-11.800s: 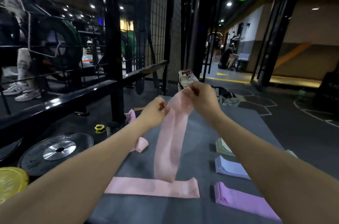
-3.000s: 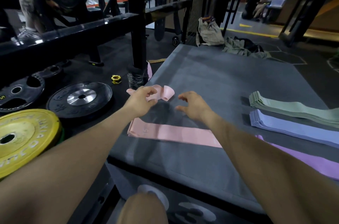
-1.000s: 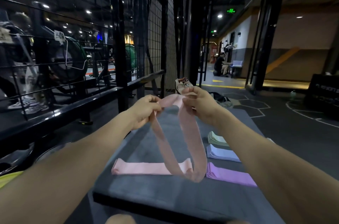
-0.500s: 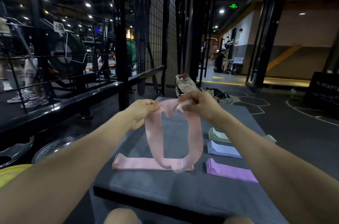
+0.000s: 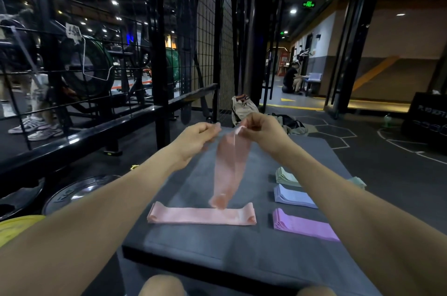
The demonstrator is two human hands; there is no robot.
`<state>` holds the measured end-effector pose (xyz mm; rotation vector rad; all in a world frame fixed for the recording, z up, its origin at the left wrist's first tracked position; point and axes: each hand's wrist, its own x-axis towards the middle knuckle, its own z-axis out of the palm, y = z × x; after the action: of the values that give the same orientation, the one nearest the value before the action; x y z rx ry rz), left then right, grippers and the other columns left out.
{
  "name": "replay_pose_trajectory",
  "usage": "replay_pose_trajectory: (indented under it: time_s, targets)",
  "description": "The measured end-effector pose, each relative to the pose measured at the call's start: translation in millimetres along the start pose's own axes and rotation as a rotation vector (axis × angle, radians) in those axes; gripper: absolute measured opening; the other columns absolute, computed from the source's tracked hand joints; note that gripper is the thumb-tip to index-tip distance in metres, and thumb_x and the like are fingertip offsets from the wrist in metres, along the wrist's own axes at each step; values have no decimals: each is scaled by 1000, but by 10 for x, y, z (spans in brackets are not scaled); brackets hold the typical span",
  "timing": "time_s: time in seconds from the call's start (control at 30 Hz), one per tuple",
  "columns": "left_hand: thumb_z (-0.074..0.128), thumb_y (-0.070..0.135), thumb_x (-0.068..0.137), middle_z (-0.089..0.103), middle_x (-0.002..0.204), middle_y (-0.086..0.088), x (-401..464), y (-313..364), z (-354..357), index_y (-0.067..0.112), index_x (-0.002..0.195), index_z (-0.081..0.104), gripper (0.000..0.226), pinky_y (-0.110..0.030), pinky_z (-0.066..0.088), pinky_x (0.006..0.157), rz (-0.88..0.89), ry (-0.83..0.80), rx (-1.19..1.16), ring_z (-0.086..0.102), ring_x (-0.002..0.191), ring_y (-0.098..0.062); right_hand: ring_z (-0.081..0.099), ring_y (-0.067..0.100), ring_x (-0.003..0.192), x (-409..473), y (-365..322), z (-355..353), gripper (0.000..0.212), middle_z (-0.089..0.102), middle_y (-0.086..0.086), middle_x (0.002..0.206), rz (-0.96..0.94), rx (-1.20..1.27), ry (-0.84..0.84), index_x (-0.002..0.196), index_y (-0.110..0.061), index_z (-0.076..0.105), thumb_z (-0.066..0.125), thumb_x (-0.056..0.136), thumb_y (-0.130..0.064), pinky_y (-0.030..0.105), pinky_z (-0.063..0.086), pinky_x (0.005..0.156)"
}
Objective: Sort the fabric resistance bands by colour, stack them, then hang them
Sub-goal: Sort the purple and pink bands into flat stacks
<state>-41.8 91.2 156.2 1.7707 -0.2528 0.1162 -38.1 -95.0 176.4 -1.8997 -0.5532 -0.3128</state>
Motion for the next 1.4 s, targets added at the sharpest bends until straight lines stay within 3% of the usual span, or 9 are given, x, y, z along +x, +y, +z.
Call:
replay_pose_trajectory:
  time_s: [0.13,0.27,0.47,0.57,0.83,0.97,1.1,1.2,1.4]
  targets:
    - [65,14,84,62,96,2,-60,107,169,18,100,59,18,-20,44,83,111,-121,-96,56,89,-7,44,8,59,26,-74,41,23,51,1,66,-7,-18,1,70,-18,53,65,85,-6,16,38,54]
    - [66,5,84,63,97,-7,-58,118,295,18,95,60,18,-29,46,89,166,-60,-60,57,91,-14,46,8,60,-3,-75,15,17,54,2,69,2,-98,7,74,-16,57,65,85,-7,15,39,51]
    - [54,-4,89,62,75,-3,-71,69,360,15,79,60,22,-17,55,63,116,50,-158,61,59,-2,45,8,59,-97,51,-92,24,52,-3,62,49,-42,2,66,-19,55,72,80,-9,16,36,54]
    - [53,-2,91,62,74,0,-54,67,395,14,81,61,21,-14,52,58,123,75,-148,59,62,-3,45,12,63,-117,56,-92,24,52,-1,66,85,-46,-55,69,-20,53,72,80,-9,19,36,57]
    - [49,0,93,63,83,-1,-65,71,376,14,89,61,19,-13,52,64,131,18,-116,59,72,-5,38,11,59,-108,9,-70,25,46,0,62,59,-24,-38,64,-20,55,70,83,-12,20,31,54]
    - [45,15,98,64,89,2,-132,-72,421,17,95,61,16,-22,48,82,54,-110,-222,59,82,-9,42,10,57,-72,40,-13,27,48,-2,61,49,0,63,63,-19,54,69,83,-10,19,35,54]
    - [56,9,92,64,91,2,-211,-232,544,12,101,56,10,-14,48,75,36,-122,-9,59,81,-8,44,15,58,-45,75,-38,25,50,3,64,79,53,201,64,-17,54,68,84,-11,27,39,57]
    - [64,9,87,65,96,-8,-226,-411,528,10,95,59,9,-30,50,81,-62,-107,129,59,85,-18,45,16,60,-60,132,-133,20,51,3,64,120,85,353,69,-13,55,66,86,-13,30,40,59]
    - [66,5,78,48,66,-3,-340,-715,360,11,65,46,24,-24,29,53,-161,-141,600,39,61,-15,49,10,63,-135,433,-385,19,55,-5,67,330,98,617,72,-18,56,65,87,-24,34,47,71]
